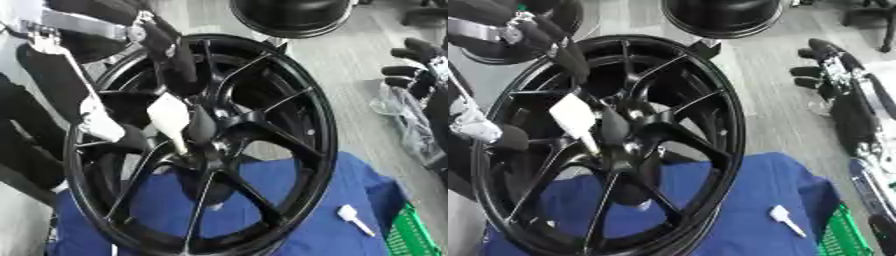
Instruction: Pull the pin out of the wheel hub.
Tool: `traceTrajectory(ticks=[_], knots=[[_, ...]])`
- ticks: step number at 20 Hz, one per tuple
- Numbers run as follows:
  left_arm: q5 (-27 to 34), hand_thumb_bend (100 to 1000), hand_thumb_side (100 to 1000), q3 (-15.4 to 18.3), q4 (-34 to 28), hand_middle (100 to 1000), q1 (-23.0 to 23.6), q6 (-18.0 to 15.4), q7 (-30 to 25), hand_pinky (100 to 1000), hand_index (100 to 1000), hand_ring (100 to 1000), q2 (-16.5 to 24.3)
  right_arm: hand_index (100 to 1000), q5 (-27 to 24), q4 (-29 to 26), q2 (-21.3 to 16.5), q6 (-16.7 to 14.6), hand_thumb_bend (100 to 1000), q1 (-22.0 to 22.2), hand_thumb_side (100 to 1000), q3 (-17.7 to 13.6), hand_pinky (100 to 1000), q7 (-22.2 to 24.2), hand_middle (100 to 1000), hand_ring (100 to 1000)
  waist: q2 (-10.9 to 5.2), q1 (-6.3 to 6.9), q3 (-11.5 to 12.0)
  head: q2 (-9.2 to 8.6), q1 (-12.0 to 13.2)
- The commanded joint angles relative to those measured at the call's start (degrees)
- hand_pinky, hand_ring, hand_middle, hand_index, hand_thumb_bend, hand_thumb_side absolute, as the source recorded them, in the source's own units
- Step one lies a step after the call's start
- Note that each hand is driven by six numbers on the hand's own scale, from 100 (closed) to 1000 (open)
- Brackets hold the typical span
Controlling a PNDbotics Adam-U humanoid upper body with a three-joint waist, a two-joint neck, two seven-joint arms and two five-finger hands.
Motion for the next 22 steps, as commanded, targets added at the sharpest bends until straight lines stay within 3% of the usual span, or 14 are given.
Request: traceTrajectory(ticks=[1, 6, 22], knots=[[-1.38, 519, 217, -0.21, 1.69, 820, -1.27, -1.38, -0.01, 816, 857, 846, 0.24, 888, 0.13, -0.86, -0.97, -0.13, 100, -0.68, 805, -0.08, 801, 0.22, 822, 763, -1.45, -0.26, -0.08, -0.8, 0.18], [-1.6, 513, 100, -2.37, 4.39, 816, -1.29, -3.59, -0.01, 818, 849, 853, -0.61, 888, 0.09, -0.82, -0.91, -0.09, 100, -0.88, 806, 0.02, 801, 0.31, 822, 762, -1.42, -0.2, -0.28, -0.88, 0.5], [-2.27, 500, 153, -4.92, 9.17, 803, -1.31, -4.12, -0.01, 818, 856, 852, -2.16, 888, 0.14, -0.69, -0.8, -0.09, 100, -1.03, 805, 0.1, 801, 0.37, 822, 762, -1.35, -0.2, -0.49, -1.12, 1.33]])
